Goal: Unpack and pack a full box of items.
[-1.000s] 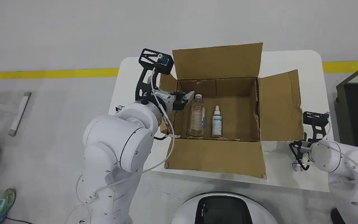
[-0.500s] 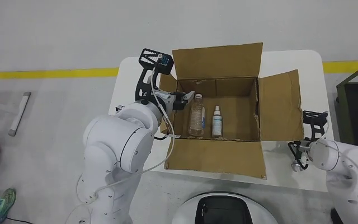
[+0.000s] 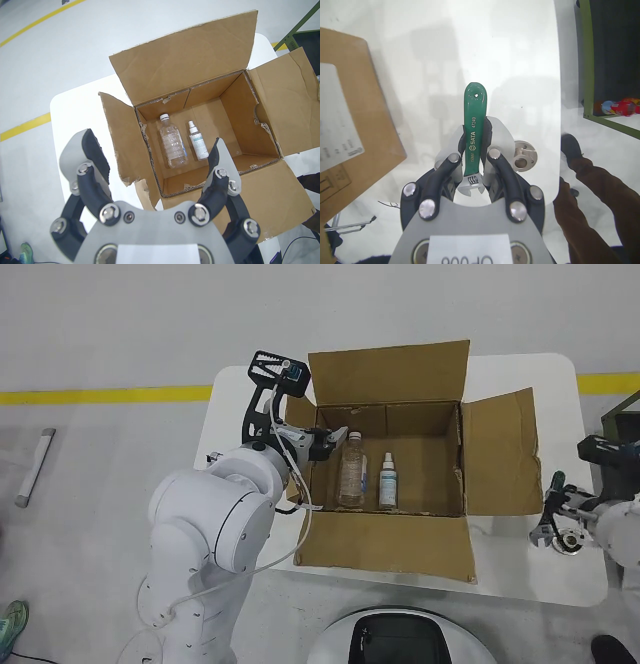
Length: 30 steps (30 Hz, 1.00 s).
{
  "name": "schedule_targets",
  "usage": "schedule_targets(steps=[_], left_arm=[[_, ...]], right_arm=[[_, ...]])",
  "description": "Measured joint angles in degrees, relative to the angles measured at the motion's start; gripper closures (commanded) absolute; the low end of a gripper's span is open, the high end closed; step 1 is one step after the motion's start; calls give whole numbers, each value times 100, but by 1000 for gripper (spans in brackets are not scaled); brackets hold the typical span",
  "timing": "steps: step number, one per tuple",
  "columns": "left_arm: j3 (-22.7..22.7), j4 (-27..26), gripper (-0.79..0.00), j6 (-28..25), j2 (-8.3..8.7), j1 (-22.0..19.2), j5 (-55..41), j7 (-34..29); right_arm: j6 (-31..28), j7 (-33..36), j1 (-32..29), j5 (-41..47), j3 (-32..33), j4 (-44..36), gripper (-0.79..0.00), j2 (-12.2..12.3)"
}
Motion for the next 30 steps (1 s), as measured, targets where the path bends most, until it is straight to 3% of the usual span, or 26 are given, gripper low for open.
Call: schedule_targets(steps=[7,14,22,30], left_arm=[[0,0,-785,0,0,0,0,0],[0,0,-785,0,0,0,0,0],[0,0,-785,0,0,0,0,0],[-1,0,-785,0,0,2,1,2]], right_arm=[[-95,-334,-137,983,977,-797,0,4],[-413,-420,83,1672,1280,-1159,0,57],[-570,-222,921,2100,714,-1156,0,190],[-85,-236,1515,2256,-504,-1156,0,239]])
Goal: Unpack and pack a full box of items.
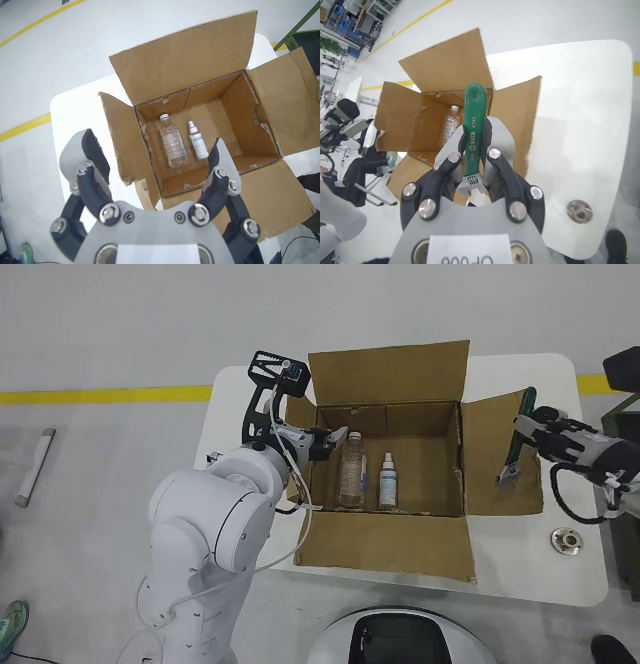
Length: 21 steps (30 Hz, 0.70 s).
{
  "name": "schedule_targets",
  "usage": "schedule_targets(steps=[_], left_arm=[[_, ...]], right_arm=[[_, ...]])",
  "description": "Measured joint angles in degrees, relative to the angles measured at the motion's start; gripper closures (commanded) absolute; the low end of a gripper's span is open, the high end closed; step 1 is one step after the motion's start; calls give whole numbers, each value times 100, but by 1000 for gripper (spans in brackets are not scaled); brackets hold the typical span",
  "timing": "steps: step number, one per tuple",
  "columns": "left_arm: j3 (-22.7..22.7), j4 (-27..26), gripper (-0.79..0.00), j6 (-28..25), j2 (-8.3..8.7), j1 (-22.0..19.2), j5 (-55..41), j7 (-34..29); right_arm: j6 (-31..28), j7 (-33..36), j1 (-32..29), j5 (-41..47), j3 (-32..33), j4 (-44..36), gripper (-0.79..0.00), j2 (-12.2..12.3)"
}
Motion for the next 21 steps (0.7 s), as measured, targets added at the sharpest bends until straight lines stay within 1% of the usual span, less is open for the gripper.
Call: schedule_targets(steps=[2,4,8,15,20,21], left_arm=[[-39,-9,-785,-1,8,83,50,122],[-152,-92,-785,12,27,240,160,372],[-426,-325,-785,162,62,463,427,514],[-891,-505,-785,349,105,688,697,581],[-950,-521,-785,347,109,705,682,585],[-948,-521,-785,347,109,705,682,585]], right_arm=[[152,-78,49,6,-271,3,0,-3],[314,-201,107,-16,-600,94,0,-9],[489,-551,334,-310,-1308,486,0,-27],[969,-1294,875,-1427,-2782,1459,0,-126],[1300,-1554,1273,-2041,-3612,2130,0,-238],[1370,-1562,1377,-2194,-3805,2306,-111,-269]])
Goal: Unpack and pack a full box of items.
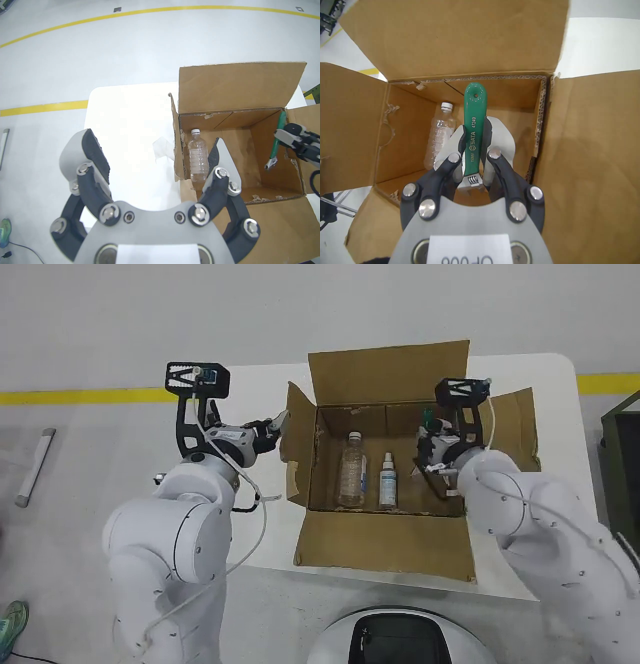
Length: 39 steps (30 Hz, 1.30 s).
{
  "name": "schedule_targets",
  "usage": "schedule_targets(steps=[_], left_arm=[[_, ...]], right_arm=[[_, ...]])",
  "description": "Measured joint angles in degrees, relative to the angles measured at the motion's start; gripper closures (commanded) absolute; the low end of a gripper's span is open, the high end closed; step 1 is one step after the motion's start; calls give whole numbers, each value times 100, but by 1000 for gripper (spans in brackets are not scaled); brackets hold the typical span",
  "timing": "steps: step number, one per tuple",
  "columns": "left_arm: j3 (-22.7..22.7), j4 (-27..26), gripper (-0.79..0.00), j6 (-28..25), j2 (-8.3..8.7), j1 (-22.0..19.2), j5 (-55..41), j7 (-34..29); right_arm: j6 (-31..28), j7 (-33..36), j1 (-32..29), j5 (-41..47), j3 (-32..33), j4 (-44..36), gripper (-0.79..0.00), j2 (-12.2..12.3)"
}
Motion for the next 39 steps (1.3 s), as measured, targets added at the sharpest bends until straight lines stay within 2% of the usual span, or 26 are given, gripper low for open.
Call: schedule_targets(steps=[3,4,5,7,9,14,16,17,19,21,23,25,26,29,33,36,39], left_arm=[[1,0,-785,0,0,0,0,0],[1,0,-785,0,0,0,0,0],[1,0,-785,0,0,0,0,0],[1,0,-785,0,0,0,0,0],[1,0,-785,0,0,0,0,0],[1,0,-785,0,0,0,1,0],[1,0,-785,0,0,0,1,0],[1,0,-785,0,0,0,1,0],[1,0,-785,0,0,0,1,0],[1,0,-785,0,0,0,1,0],[1,0,-785,0,0,0,1,0],[1,0,-785,0,0,0,1,0],[1,0,-785,0,0,0,1,0],[1,0,-785,0,0,0,1,0],[1,0,-785,0,0,0,1,0],[1,0,-785,0,0,0,1,0],[1,0,-785,0,0,0,1,0]], right_arm=[[180,49,233,-323,-414,391,-246,-82],[230,86,296,-375,-507,492,-320,-106],[269,119,354,-414,-584,585,-354,-129],[315,218,460,-491,-718,772,-372,-174],[326,275,518,-516,-776,840,-570,-208],[273,378,479,-549,-688,733,-579,-235],[201,442,398,-518,-527,475,-520,-220],[147,488,344,-504,-421,311,-523,-204],[29,657,158,-447,-48,-196,-548,-147],[-133,922,-105,-342,473,-806,-650,-73],[-319,1158,-362,-296,1010,-1313,-680,-4],[-565,1410,-675,-297,1716,-1804,-773,71],[-674,1519,-814,-290,2042,-1971,-785,98],[-1015,1858,-1266,-130,3208,-2278,-785,167],[-1522,2365,-1801,-21,4705,-2284,-785,236],[-1936,2777,-2200,14,5501,-2175,-785,268],[-2310,3036,-2679,-17,5824,-2055,-785,295]])
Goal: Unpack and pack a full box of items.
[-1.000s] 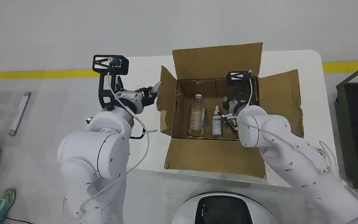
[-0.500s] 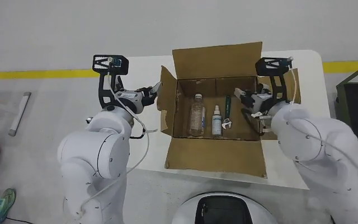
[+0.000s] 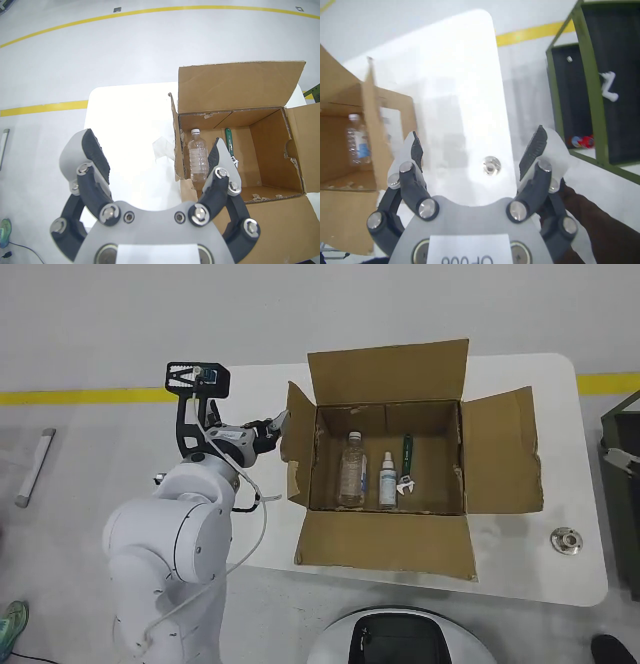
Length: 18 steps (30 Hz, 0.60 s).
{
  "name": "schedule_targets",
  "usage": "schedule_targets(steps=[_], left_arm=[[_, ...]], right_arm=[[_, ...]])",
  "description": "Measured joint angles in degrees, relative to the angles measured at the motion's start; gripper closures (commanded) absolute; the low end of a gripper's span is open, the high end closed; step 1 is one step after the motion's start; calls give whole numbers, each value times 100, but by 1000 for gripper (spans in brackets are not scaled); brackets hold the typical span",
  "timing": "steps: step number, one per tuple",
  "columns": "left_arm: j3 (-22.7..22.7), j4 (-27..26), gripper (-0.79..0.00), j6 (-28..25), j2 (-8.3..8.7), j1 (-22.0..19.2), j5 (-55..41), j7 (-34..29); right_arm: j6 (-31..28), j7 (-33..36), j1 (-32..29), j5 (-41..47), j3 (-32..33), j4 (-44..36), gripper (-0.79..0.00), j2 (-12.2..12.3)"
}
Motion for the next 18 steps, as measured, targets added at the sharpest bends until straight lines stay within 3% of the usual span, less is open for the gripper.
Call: schedule_targets(steps=[5,6,7,11,13,18], left_arm=[[0,0,-785,0,0,0,0,0],[0,0,-785,0,0,0,0,0],[0,0,-785,0,0,0,0,0],[0,0,-785,0,0,0,0,0],[0,0,-785,0,0,0,0,0],[0,0,-785,0,0,0,0,0]], right_arm=[[-312,-10,-738,7,-269,262,-785,60],[-349,-10,-827,30,-395,329,-730,76],[-353,-10,-870,83,-492,371,-619,90],[-357,-10,-938,66,-920,546,-499,142],[-321,-10,-908,-14,-1128,688,-548,167],[-230,-9,-773,-232,-1408,948,-557,221]])
